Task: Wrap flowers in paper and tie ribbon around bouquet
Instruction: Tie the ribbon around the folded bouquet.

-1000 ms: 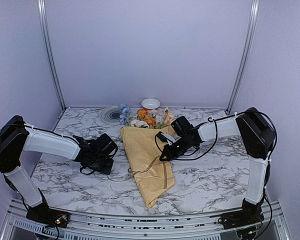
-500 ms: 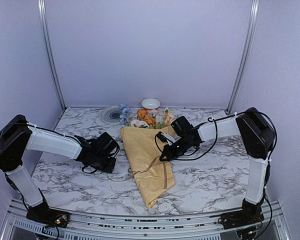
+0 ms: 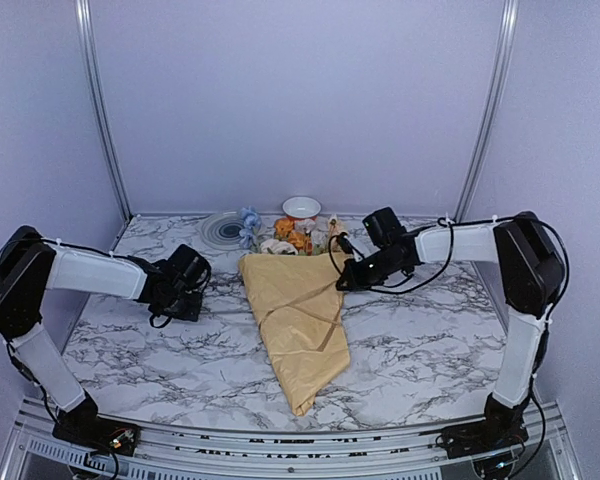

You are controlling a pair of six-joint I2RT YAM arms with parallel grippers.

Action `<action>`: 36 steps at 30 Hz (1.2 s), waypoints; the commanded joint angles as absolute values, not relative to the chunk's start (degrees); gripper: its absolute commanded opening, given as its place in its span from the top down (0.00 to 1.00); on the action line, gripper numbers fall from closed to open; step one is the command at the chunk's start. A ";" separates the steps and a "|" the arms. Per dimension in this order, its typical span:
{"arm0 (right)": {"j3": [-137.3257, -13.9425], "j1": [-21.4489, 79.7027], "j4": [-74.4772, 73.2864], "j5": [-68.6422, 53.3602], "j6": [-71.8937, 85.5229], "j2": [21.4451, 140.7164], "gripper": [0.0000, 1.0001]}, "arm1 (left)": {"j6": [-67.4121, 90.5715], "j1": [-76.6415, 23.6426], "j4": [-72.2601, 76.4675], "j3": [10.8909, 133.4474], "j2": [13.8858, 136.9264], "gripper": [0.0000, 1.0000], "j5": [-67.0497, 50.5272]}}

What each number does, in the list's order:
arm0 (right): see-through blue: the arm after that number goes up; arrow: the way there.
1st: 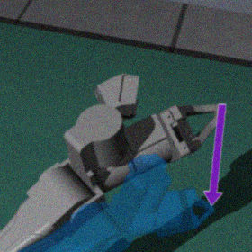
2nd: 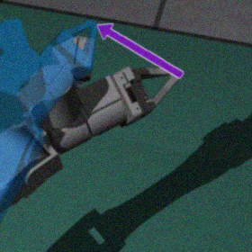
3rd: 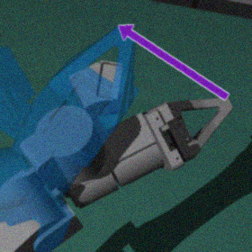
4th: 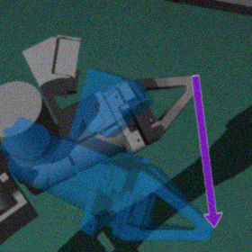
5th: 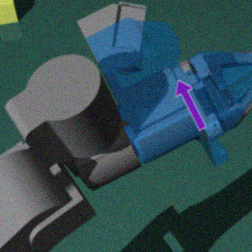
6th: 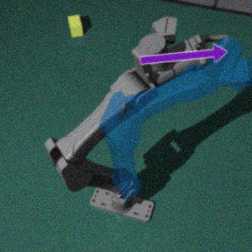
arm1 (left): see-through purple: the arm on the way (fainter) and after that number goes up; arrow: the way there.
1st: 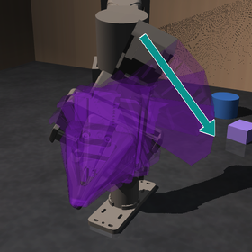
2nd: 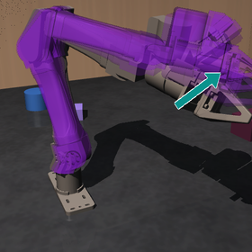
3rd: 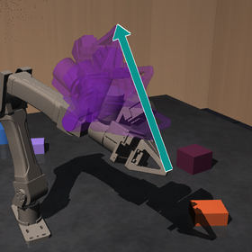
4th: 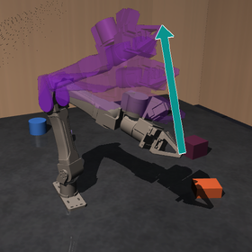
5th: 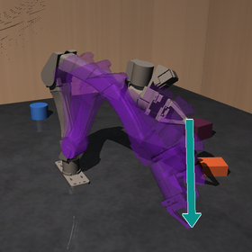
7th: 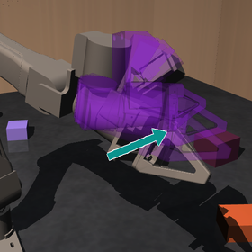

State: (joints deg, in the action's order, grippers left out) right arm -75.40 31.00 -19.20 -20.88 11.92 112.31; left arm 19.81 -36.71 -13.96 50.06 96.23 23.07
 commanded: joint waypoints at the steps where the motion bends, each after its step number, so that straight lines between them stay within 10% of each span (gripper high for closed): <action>1: -56.46 9.24 -11.63 -16.95 22.95 103.35 1.00 | 22.04 -21.02 -12.53 43.74 87.91 1.00 28.32; 14: -31.17 -16.27 -0.39 -19.71 26.59 90.72 1.00 | 26.93 -2.25 -9.54 29.97 69.11 1.00 25.65; 26: -32.89 -15.34 -1.61 -22.60 24.77 90.17 1.00 | 25.66 -3.14 -9.13 30.28 66.49 1.00 23.36; 36: -46.49 4.80 -9.92 -22.55 21.16 77.63 1.00 | 24.13 -21.60 -10.47 40.78 62.90 1.00 18.30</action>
